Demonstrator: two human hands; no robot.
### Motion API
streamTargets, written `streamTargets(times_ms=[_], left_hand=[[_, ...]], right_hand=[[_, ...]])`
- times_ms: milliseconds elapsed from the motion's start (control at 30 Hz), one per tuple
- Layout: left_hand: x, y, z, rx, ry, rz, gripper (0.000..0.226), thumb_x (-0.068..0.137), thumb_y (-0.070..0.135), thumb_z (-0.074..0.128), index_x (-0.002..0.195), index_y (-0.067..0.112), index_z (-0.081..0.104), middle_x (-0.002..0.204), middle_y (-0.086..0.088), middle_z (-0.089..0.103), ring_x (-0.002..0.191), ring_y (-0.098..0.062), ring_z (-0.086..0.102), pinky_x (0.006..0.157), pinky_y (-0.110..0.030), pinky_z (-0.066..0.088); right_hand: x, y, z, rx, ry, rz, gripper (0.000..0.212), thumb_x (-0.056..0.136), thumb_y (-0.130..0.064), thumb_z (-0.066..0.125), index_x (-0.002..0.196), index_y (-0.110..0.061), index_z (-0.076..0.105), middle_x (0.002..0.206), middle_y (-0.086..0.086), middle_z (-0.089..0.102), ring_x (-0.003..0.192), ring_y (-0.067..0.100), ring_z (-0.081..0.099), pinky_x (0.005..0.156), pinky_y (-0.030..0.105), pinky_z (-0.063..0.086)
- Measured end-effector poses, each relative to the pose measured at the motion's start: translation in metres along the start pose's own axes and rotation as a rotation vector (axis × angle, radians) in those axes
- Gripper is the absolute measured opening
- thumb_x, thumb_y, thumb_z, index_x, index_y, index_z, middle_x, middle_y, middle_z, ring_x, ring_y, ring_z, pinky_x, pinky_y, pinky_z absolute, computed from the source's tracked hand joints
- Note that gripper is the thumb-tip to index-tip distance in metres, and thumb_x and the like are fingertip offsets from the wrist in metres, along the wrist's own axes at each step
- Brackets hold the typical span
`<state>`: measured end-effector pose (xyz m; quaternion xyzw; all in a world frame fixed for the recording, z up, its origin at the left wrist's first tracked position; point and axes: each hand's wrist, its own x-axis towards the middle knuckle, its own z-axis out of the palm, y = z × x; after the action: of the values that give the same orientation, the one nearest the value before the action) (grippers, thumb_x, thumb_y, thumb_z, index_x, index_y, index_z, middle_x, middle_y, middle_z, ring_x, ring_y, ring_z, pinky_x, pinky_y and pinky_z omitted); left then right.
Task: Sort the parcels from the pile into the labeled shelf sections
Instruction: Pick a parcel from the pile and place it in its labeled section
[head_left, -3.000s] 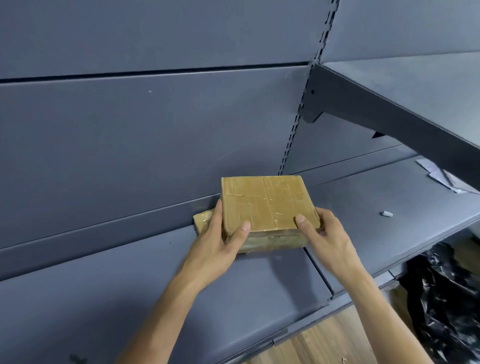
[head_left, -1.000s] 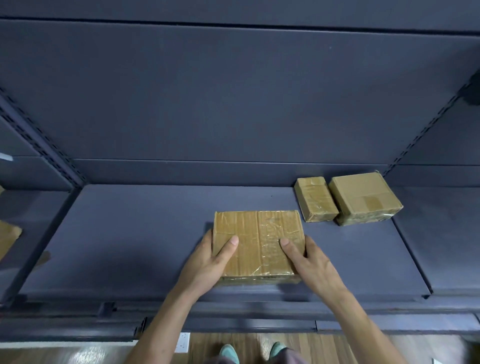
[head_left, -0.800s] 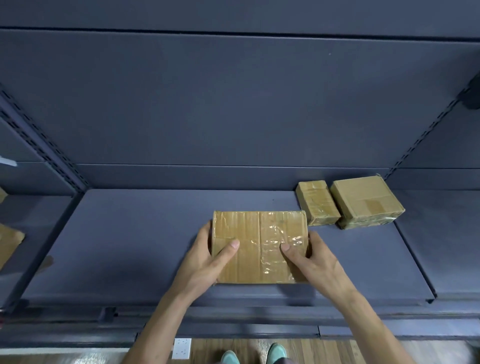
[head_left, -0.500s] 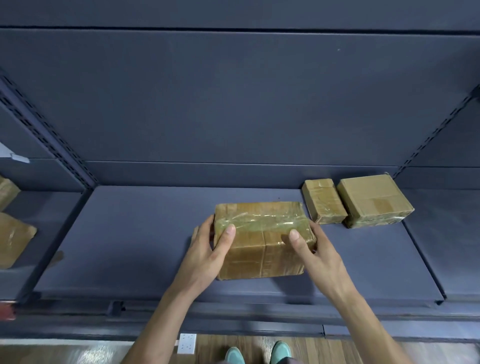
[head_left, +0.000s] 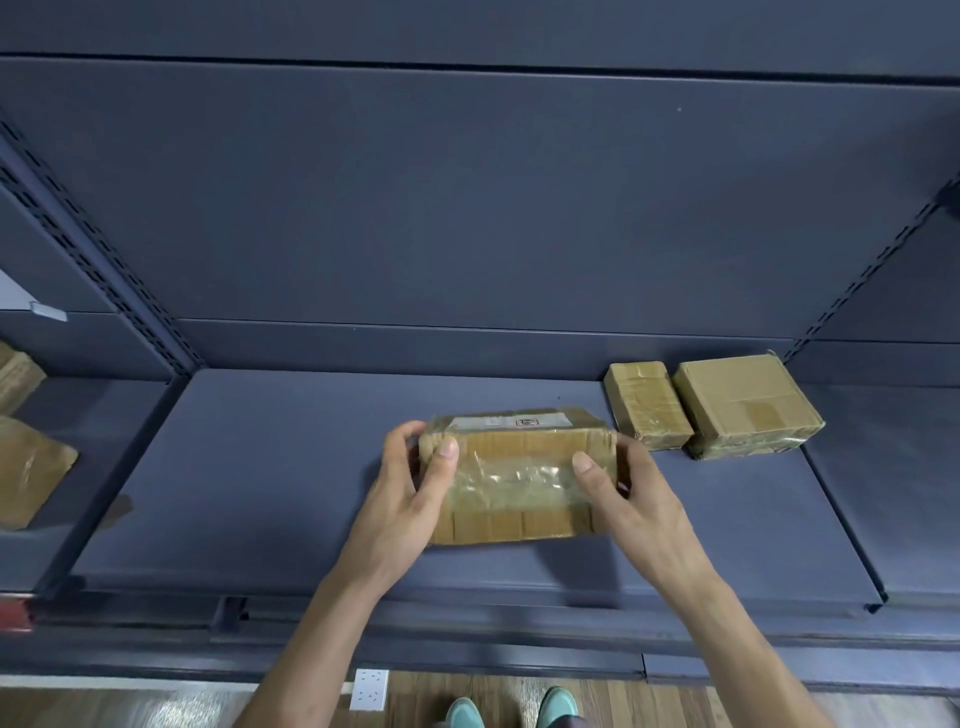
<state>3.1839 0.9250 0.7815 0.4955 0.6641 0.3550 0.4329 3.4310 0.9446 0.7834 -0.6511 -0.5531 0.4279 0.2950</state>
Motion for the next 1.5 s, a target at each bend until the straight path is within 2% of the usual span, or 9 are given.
streamTargets(times_ms=[167,333,467,800,867,1000,1133,1233,1500], left_hand=[[-0.003,-0.020,0.011,0.023,0.052,-0.013,0.074,0.087,0.079,0.042,0.150,0.041,0.032,0.139,0.012,0.050,0.126,-0.004,0.053,0.108,-0.037,0.045],[-0.005,-0.040,0.022,0.089,-0.024,-0.007,0.062,0.098,0.065,0.048,0.154,0.048,0.027,0.142,0.019,0.045,0.132,-0.007,0.051,0.110,-0.049,0.047],[-0.003,-0.043,0.021,0.043,-0.057,-0.007,0.067,0.091,0.072,0.043,0.152,0.054,0.022,0.148,0.023,0.050,0.135,-0.008,0.053,0.114,-0.049,0.043],[0.004,-0.051,0.019,-0.104,-0.094,-0.029,0.074,0.084,0.082,0.046,0.151,0.055,0.029,0.150,0.025,0.049,0.138,-0.006,0.050,0.118,-0.049,0.039],[0.004,-0.055,0.023,-0.155,-0.097,-0.024,0.064,0.087,0.078,0.049,0.147,0.057,0.036,0.146,0.025,0.054,0.135,-0.005,0.053,0.118,-0.048,0.040],[0.003,-0.060,0.025,-0.243,-0.101,-0.023,0.049,0.092,0.072,0.055,0.138,0.060,0.044,0.139,0.023,0.061,0.129,-0.005,0.059,0.114,-0.046,0.044],[0.004,-0.061,0.025,-0.245,-0.114,-0.004,0.037,0.096,0.064,0.057,0.132,0.063,0.048,0.135,0.023,0.064,0.123,-0.003,0.063,0.106,-0.039,0.048],[0.003,-0.063,0.027,-0.293,-0.084,-0.038,0.067,0.091,0.071,0.060,0.150,0.046,0.040,0.136,0.024,0.063,0.125,0.000,0.061,0.111,-0.041,0.046],[-0.009,-0.056,0.034,-0.271,-0.056,-0.025,0.040,0.101,0.063,0.050,0.137,0.045,0.056,0.131,0.022,0.067,0.121,-0.002,0.064,0.103,-0.036,0.046]], right_hand=[[-0.010,0.014,0.013,0.046,0.030,0.007,0.054,0.084,-0.075,0.045,0.131,-0.047,0.039,0.116,-0.033,0.056,0.100,-0.022,0.053,0.071,0.009,0.042],[-0.006,0.030,0.019,-0.014,-0.015,0.034,0.042,0.094,-0.063,0.050,0.129,-0.041,0.046,0.118,-0.021,0.059,0.108,-0.004,0.057,0.077,0.015,0.044],[-0.002,0.032,0.019,-0.034,-0.022,0.079,0.027,0.095,-0.061,0.052,0.117,-0.049,0.041,0.109,-0.030,0.057,0.095,-0.021,0.054,0.066,0.009,0.043],[0.001,0.035,0.025,0.032,-0.006,0.140,0.043,0.083,-0.074,0.054,0.117,-0.047,0.050,0.119,-0.015,0.058,0.104,0.000,0.057,0.080,0.028,0.044],[-0.001,0.036,0.026,0.067,-0.006,0.173,0.041,0.074,-0.080,0.052,0.102,-0.049,0.051,0.116,-0.017,0.056,0.100,-0.002,0.057,0.077,0.025,0.043],[-0.003,0.037,0.028,0.115,0.007,0.191,0.048,0.066,-0.088,0.050,0.099,-0.053,0.054,0.115,-0.021,0.055,0.097,-0.009,0.055,0.077,0.020,0.041],[0.000,0.042,0.030,0.141,-0.010,0.211,0.056,0.065,-0.089,0.050,0.109,-0.054,0.052,0.127,-0.016,0.056,0.117,0.004,0.054,0.100,0.035,0.040],[0.001,0.047,0.029,0.133,-0.046,0.215,0.082,0.068,-0.088,0.050,0.136,-0.043,0.051,0.134,-0.011,0.058,0.135,0.017,0.044,0.115,0.048,0.034],[0.001,0.046,0.022,0.206,-0.160,0.139,0.051,0.071,-0.082,0.053,0.115,-0.057,0.052,0.133,-0.014,0.058,0.129,0.009,0.049,0.107,0.036,0.036]])
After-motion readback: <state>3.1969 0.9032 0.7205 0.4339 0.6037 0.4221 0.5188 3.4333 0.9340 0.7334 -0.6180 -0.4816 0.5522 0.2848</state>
